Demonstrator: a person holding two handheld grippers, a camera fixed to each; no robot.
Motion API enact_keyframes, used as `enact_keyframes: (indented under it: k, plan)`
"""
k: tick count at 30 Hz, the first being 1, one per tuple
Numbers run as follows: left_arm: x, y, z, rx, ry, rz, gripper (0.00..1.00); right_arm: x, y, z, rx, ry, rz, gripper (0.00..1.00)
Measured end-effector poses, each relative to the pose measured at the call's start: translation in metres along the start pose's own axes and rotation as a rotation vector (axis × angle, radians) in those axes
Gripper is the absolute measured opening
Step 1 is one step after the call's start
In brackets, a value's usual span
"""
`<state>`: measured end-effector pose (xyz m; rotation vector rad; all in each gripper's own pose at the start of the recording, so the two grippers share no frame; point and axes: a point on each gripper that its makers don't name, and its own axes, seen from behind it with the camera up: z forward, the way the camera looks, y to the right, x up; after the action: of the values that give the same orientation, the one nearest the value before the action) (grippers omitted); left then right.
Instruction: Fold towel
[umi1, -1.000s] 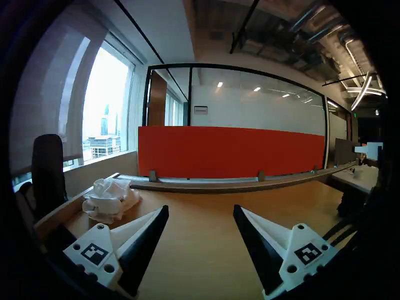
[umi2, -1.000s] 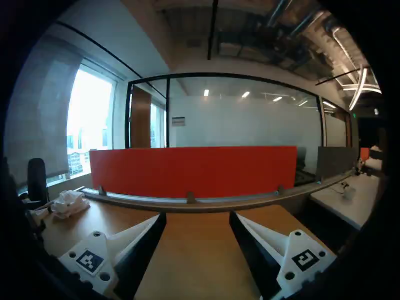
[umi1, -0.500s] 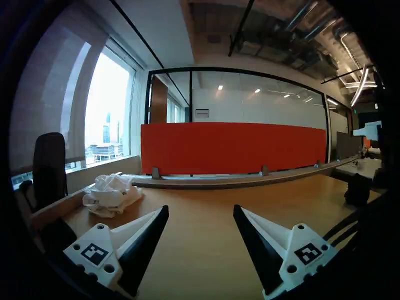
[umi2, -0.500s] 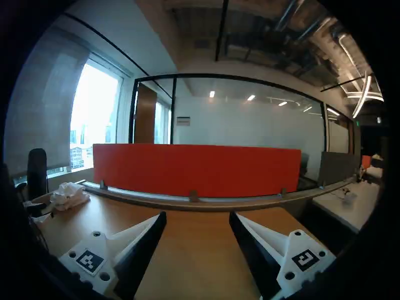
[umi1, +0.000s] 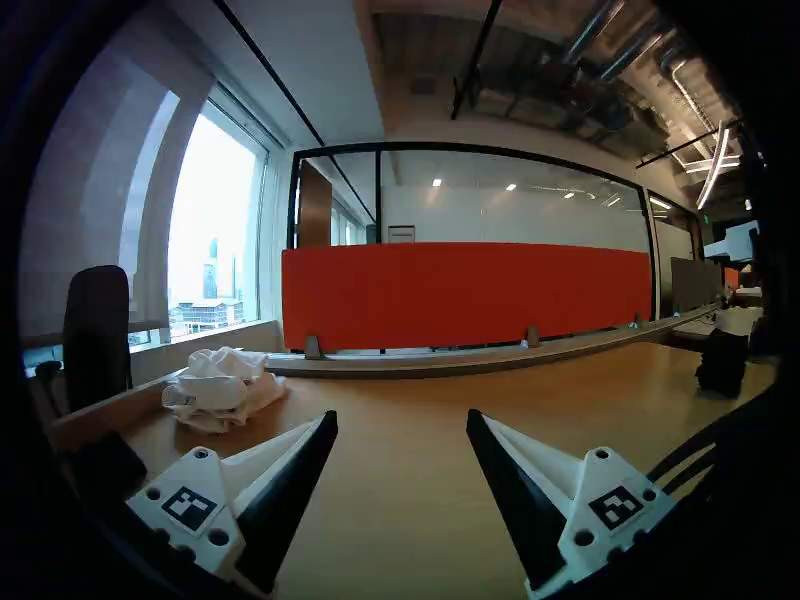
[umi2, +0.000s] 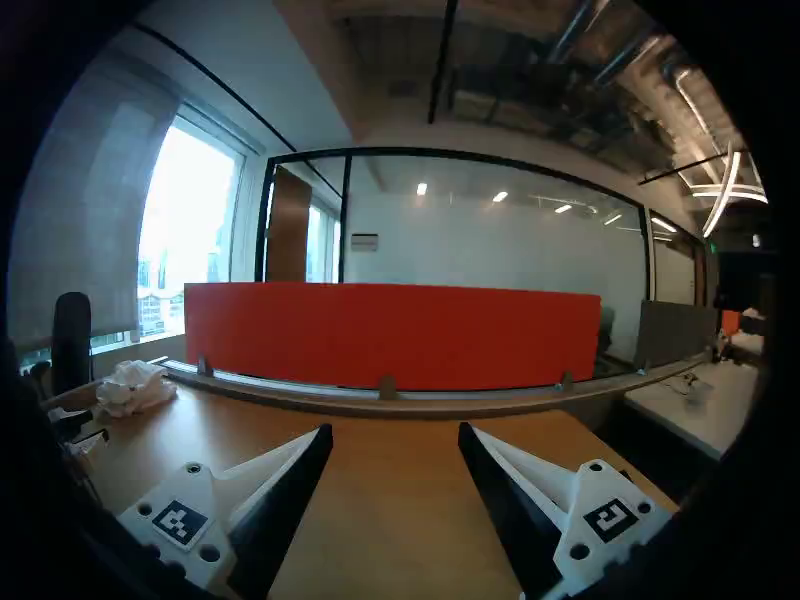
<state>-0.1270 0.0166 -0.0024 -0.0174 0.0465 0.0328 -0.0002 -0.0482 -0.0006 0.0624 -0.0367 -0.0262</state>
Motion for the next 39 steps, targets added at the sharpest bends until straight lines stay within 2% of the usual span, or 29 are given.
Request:
enact_keyframes:
  k: [14, 18, 27, 39]
  plan:
    - [-0.023, -0.005, 0.006, 0.008, -0.001, 0.018, 0.96, -0.011, 0.006, 0.001, -0.018, -0.006, -0.011, 0.97]
    - [-0.023, -0.005, 0.007, 0.015, 0.003, 0.019, 0.96, -0.012, 0.008, 0.001, -0.022, -0.006, -0.011, 0.97]
    - [-0.026, -0.013, 0.006, 0.028, -0.001, -0.015, 0.96, -0.010, 0.008, 0.001, -0.019, -0.006, -0.018, 0.97]
    - [-0.026, -0.013, 0.006, 0.026, -0.001, -0.018, 0.96, -0.008, 0.007, 0.000, -0.018, -0.003, -0.024, 0.97]
